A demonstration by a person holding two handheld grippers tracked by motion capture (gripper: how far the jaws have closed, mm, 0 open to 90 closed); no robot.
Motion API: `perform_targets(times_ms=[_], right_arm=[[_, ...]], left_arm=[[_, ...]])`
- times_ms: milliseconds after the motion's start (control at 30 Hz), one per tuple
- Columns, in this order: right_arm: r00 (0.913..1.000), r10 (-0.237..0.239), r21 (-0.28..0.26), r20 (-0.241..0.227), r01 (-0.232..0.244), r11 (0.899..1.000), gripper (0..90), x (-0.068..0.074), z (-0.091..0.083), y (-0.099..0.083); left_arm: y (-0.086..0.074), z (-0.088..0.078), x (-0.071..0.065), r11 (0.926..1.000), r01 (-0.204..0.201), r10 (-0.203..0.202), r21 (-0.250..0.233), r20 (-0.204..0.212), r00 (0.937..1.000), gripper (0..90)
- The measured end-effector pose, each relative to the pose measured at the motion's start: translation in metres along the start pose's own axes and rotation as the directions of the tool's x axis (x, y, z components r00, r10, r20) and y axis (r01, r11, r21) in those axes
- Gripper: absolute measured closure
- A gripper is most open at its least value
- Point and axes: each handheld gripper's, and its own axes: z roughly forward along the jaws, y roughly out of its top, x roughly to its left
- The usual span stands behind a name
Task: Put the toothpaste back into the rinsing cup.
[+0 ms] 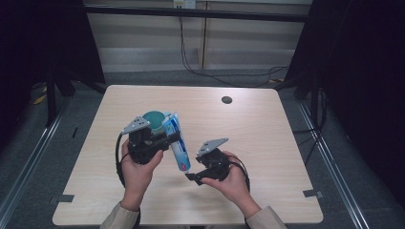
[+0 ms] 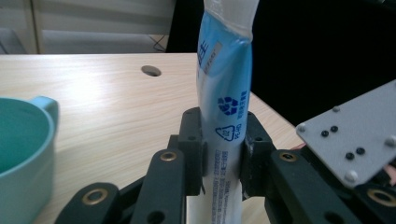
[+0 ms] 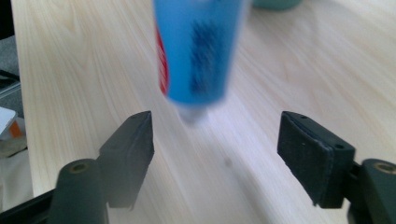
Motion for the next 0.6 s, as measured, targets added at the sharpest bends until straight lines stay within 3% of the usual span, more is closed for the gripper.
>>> perform_targets(times_ms=[133, 300, 367, 600], right_arm=[[0.9995, 0.018, 0.051, 0.024, -0.019, 0.999, 20.8, -0.010, -0.004, -0.011], [0.9977, 0.035, 0.073, 0.058, -0.039, 0.997, 17.0, -0.019, -0.010, -0.027], [0.9971, 0.023, 0.058, 0.072, -0.027, 0.998, 15.9, -0.022, -0.013, -0.032], [0.9945, 0.044, 0.073, 0.095, -0.051, 0.996, 15.4, -0.030, -0.018, -0.052]], left_arm=[[0.000, -0.003, 0.002, 0.9997, -0.023, 0.023, -0.002, -0.026, 0.9994, 74.5], [0.000, -0.005, 0.004, 0.9987, -0.051, 0.051, 0.010, -0.056, 0.9971, 74.5], [0.000, -0.006, 0.004, 0.9983, -0.058, 0.059, 0.010, -0.064, 0.9962, 74.4], [0.002, -0.009, 0.009, 0.9977, -0.066, 0.067, 0.014, -0.091, 0.9936, 74.4]])
